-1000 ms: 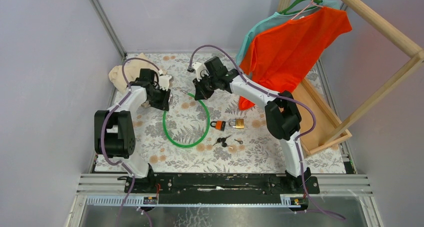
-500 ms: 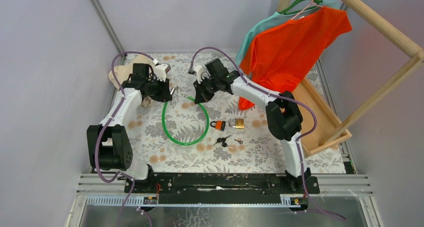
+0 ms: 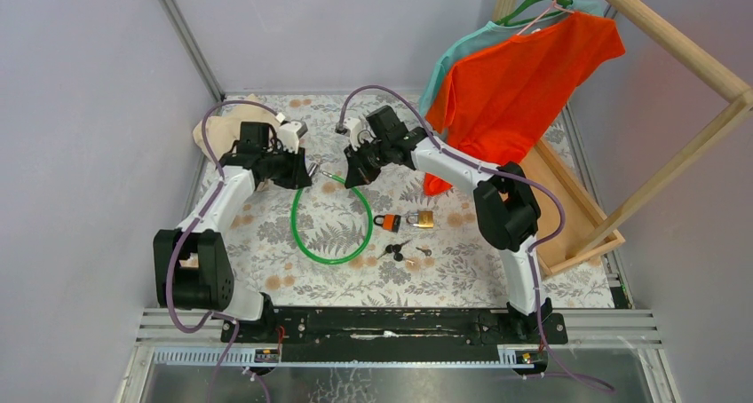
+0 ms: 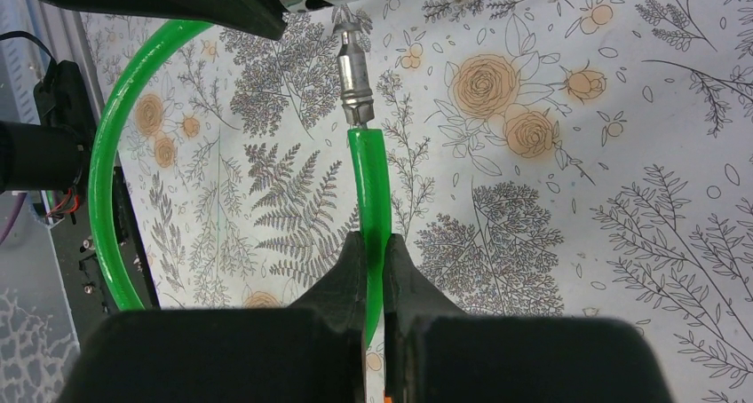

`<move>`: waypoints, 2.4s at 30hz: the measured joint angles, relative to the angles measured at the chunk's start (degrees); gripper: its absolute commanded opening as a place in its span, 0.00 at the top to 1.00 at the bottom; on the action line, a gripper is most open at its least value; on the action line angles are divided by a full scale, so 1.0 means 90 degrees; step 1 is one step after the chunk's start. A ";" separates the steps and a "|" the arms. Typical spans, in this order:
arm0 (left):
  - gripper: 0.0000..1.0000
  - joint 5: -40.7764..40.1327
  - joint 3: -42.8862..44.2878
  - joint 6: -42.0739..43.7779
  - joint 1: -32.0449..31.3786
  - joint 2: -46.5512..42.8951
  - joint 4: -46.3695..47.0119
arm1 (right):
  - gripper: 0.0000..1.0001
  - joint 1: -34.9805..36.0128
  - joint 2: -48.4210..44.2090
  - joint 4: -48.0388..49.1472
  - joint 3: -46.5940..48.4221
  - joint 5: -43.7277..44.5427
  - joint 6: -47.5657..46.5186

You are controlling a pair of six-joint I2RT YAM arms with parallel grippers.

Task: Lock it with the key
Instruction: Pick up the lock from the center of the board, then lock the lock.

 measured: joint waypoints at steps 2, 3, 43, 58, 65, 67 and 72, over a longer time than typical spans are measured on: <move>1.00 0.0015 -0.0051 -0.0015 -0.0002 -0.0019 0.0051 | 1.00 0.0000 -0.0007 0.0012 -0.0015 -0.0005 -0.0002; 1.00 0.0022 -0.0056 -0.0017 -0.0002 -0.0024 0.0063 | 1.00 0.0000 -0.0024 0.0032 -0.0049 -0.0005 -0.0005; 1.00 0.0879 -0.0415 -0.0571 -0.0384 -0.1399 0.1406 | 1.00 0.0000 -0.1770 -0.0233 -0.0845 0.0476 -0.0981; 1.00 0.0857 -0.0561 -0.0685 -0.0556 -0.1409 0.1474 | 1.00 0.0000 -0.1797 -0.0236 -0.0920 0.0478 -0.0950; 1.00 0.0814 -0.0593 -0.0682 -0.0590 -0.1472 0.1498 | 1.00 0.0000 -0.1797 -0.0243 -0.0920 0.0483 -0.0918; 1.00 0.0799 -0.0595 -0.0680 -0.0605 -0.1498 0.1501 | 1.00 0.0000 -0.1797 -0.0243 -0.0920 0.0493 -0.0908; 1.00 0.0780 -0.0668 -0.0658 -0.0614 -0.1515 0.1528 | 1.00 0.0000 -0.1797 -0.0248 -0.0923 0.0537 -0.0882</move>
